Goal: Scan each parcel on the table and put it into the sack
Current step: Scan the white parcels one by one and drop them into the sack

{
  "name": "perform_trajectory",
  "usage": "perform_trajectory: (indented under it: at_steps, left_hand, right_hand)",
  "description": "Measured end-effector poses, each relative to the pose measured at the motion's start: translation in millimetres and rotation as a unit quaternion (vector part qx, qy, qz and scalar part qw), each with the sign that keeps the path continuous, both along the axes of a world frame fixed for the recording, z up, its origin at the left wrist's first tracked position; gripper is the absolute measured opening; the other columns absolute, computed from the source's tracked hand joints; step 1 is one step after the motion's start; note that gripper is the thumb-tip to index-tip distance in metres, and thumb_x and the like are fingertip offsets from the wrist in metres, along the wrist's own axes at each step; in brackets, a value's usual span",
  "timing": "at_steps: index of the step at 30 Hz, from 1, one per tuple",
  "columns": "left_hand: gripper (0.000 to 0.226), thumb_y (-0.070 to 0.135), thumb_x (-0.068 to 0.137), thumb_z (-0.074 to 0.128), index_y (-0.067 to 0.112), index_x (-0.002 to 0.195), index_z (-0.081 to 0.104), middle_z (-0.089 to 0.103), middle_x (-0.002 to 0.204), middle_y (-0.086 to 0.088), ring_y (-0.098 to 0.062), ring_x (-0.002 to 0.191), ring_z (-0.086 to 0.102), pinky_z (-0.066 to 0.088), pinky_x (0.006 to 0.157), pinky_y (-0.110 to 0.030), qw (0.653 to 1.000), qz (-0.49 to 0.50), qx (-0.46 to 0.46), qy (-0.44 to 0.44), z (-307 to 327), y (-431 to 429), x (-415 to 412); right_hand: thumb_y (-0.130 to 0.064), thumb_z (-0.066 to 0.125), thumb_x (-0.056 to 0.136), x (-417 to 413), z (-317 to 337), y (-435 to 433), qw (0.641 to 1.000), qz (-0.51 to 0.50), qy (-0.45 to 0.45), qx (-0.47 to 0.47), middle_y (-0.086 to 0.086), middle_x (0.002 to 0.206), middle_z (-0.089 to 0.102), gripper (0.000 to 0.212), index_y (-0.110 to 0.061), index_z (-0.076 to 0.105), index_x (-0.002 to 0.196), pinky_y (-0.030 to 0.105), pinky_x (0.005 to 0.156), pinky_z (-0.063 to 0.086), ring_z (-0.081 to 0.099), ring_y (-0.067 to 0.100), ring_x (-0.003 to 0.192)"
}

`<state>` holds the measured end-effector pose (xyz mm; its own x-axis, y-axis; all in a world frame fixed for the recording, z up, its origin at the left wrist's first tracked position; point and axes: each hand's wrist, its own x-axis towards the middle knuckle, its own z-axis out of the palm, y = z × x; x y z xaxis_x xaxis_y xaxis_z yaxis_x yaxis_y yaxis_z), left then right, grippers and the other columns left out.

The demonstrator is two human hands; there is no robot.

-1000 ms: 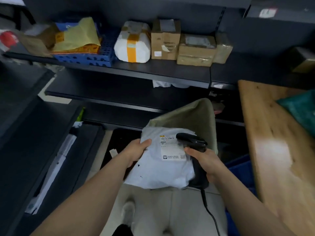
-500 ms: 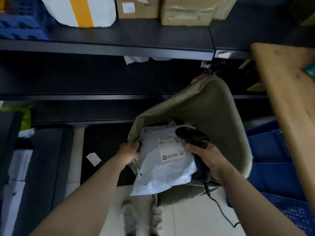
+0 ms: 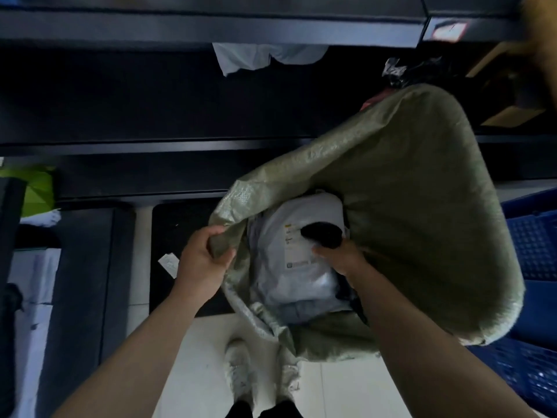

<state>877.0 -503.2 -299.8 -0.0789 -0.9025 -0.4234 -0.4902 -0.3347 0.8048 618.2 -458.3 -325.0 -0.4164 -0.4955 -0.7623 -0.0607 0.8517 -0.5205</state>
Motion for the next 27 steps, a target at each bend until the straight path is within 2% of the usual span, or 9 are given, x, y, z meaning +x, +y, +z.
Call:
perform_trajectory:
  at_steps: [3,7,10,12,14,16,19,23,27]
  left_hand:
    - [0.046,0.008,0.081,0.073,0.024,0.121,0.057,0.055,0.121,0.0,-0.016,0.112,0.057,0.048,0.099,-0.036,0.999,-0.039,0.001,-0.037,-1,3,-5]
    - [0.053,0.005,0.085,0.067,0.022,0.132,0.05,0.05,0.124,-0.002,-0.011,0.107,0.054,0.045,0.097,-0.028,0.992,-0.094,0.008,-0.088,3,12,-13]
    - [0.051,0.005,0.09,0.058,0.023,0.136,0.048,0.048,0.124,-0.005,-0.005,0.098,0.048,0.037,0.09,-0.02,0.979,-0.148,-0.012,-0.139,17,20,-16]
    - [0.047,0.01,0.092,0.056,0.02,0.137,0.048,0.047,0.127,-0.009,-0.013,0.099,0.052,0.04,0.091,-0.024,0.971,-0.175,0.003,-0.162,31,25,-18]
    - [0.047,0.014,0.094,0.055,0.015,0.139,0.045,0.045,0.135,-0.012,-0.022,0.109,0.056,0.044,0.098,-0.032,0.961,-0.204,0.021,-0.183,50,30,-22]
    - [0.047,0.02,0.096,0.054,0.015,0.141,0.044,0.046,0.139,-0.011,-0.025,0.12,0.053,0.044,0.103,-0.038,0.945,-0.252,0.001,-0.208,73,38,-29]
    - [0.042,0.029,0.097,0.051,0.019,0.137,0.05,0.053,0.136,-0.004,-0.022,0.12,0.054,0.046,0.098,-0.036,0.905,-0.328,-0.099,-0.252,117,55,-47]
    - [0.035,0.031,0.097,0.045,0.02,0.127,0.059,0.06,0.125,-0.002,-0.022,0.109,0.057,0.048,0.089,-0.037,0.808,-0.437,-0.266,-0.291,190,96,-77]
    - [0.035,0.035,0.098,0.045,0.023,0.127,0.058,0.059,0.126,0.003,-0.02,0.112,0.054,0.044,0.092,-0.034,0.741,-0.492,-0.363,-0.277,252,151,-106]
  right_hand:
    - [-0.018,0.075,0.084,0,-11,7,0.999,0.024,-0.002,0.043,0.019,0.133,0.057,0.055,0.004,0.054,0.129,0.042,0.098,0.048,0.056,0.034,0.118]
    - [-0.017,0.073,0.085,-4,6,21,1.0,0.009,0.017,0.015,0.018,0.126,0.061,0.045,0.001,0.059,0.123,0.04,0.093,0.05,0.059,0.033,0.112]
    - [-0.017,0.07,0.087,-7,43,36,0.999,-0.014,0.006,-0.028,0.015,0.102,0.068,0.013,-0.009,0.064,0.097,0.025,0.062,0.054,0.066,0.02,0.077]
    - [-0.019,0.069,0.088,-9,76,48,0.999,-0.011,0.015,-0.046,0.006,0.074,0.065,0.018,-0.016,0.059,0.073,0.015,0.042,0.043,0.059,0.008,0.049]
    - [-0.022,0.067,0.088,-8,112,65,0.998,0.008,0.031,-0.062,0.005,0.058,0.061,0.03,-0.012,0.056,0.062,0.023,0.047,0.043,0.056,0.013,0.044]
    - [-0.023,0.067,0.086,-6,150,87,0.994,0.008,0.04,-0.097,0.01,0.056,0.06,0.032,-0.008,0.056,0.06,0.033,0.057,0.043,0.056,0.022,0.052]
    - [-0.028,0.068,0.084,-3,200,125,0.989,0.006,0.084,-0.124,0.012,0.067,0.066,0.024,-0.012,0.06,0.068,0.034,0.06,0.045,0.06,0.026,0.062]
    - [-0.031,0.07,0.082,-4,265,195,0.975,-0.009,0.165,-0.149,0.007,0.072,0.067,0.019,-0.019,0.06,0.074,0.039,0.067,0.053,0.067,0.026,0.071]
    - [-0.035,0.068,0.081,-10,317,274,0.962,-0.051,0.222,-0.151,0.005,0.067,0.066,0.024,-0.016,0.056,0.072,0.037,0.063,0.051,0.064,0.024,0.065]
